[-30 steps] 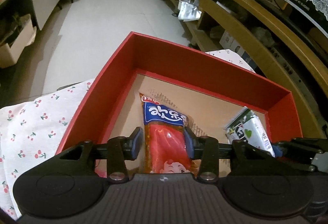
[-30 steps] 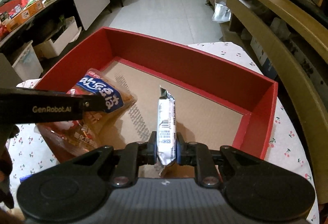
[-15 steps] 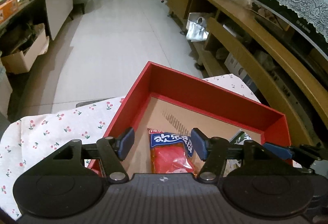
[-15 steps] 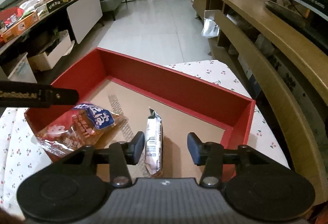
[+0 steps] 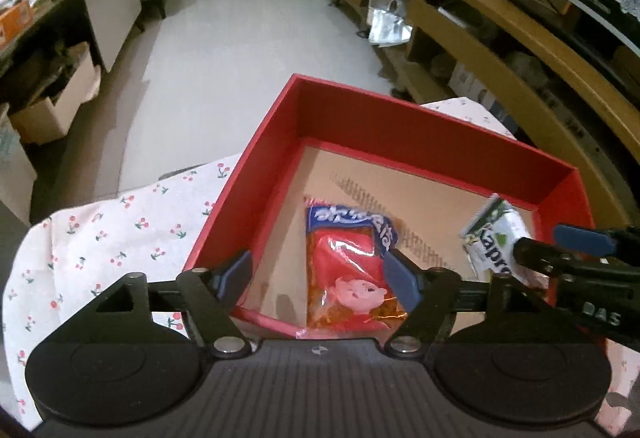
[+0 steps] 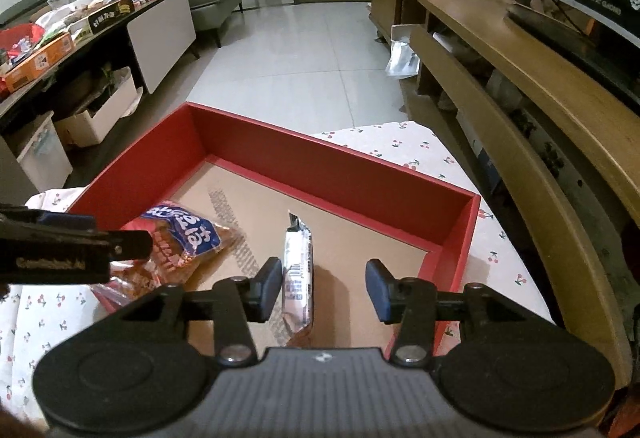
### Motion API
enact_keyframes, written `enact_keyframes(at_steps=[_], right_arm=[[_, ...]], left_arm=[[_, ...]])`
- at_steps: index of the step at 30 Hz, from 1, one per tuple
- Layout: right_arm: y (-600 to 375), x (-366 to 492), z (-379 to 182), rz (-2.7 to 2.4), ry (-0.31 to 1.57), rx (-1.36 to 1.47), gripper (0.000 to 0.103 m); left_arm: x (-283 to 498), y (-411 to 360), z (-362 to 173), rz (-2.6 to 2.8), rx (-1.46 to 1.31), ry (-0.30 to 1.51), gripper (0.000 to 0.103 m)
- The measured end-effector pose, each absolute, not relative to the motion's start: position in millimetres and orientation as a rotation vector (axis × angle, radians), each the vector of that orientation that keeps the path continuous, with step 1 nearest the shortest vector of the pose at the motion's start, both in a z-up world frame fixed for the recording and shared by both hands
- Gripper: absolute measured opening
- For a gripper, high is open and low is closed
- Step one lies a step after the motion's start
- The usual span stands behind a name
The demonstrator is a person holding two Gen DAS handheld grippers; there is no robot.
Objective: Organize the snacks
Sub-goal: 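Withdraw both tools from the tray back toward the snack pile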
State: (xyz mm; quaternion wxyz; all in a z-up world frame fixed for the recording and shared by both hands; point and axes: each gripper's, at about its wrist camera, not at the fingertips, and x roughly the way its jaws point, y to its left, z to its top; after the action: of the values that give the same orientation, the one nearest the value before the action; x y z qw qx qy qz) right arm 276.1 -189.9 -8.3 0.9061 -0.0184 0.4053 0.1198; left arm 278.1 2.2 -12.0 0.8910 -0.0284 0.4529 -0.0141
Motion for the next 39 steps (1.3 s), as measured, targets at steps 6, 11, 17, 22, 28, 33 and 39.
enact_keyframes(at_steps=[6, 11, 17, 22, 28, 33, 39], right_arm=[[-193, 276, -6, 0.238, 0.837, -0.023, 0.049], [-196, 265, 3, 0.265, 0.83, 0.01, 0.049], [-194, 248, 8, 0.268, 0.838, 0.009, 0.049], [-198, 228, 15, 0.28, 0.836, 0.023, 0.049], [-200, 199, 15, 0.295, 0.854, 0.012, 0.049], [-201, 182, 11, 0.307, 0.887, 0.012, 0.049], [-192, 167, 2, 0.356, 0.925, -0.013, 0.049]], left_arm=[[287, -2, -20, 0.014, -0.006, 0.948, 0.07], [274, -5, -7, -0.031, -0.037, 0.928, 0.073], [255, -5, 3, -0.038, -0.042, 0.927, 0.073], [231, 1, 20, -0.053, -0.083, 0.912, 0.076], [197, 9, 18, -0.063, -0.069, 0.939, 0.076], [181, 20, 5, -0.05, -0.079, 0.998, 0.076], [167, 32, -3, -0.054, -0.113, 1.041, 0.077]])
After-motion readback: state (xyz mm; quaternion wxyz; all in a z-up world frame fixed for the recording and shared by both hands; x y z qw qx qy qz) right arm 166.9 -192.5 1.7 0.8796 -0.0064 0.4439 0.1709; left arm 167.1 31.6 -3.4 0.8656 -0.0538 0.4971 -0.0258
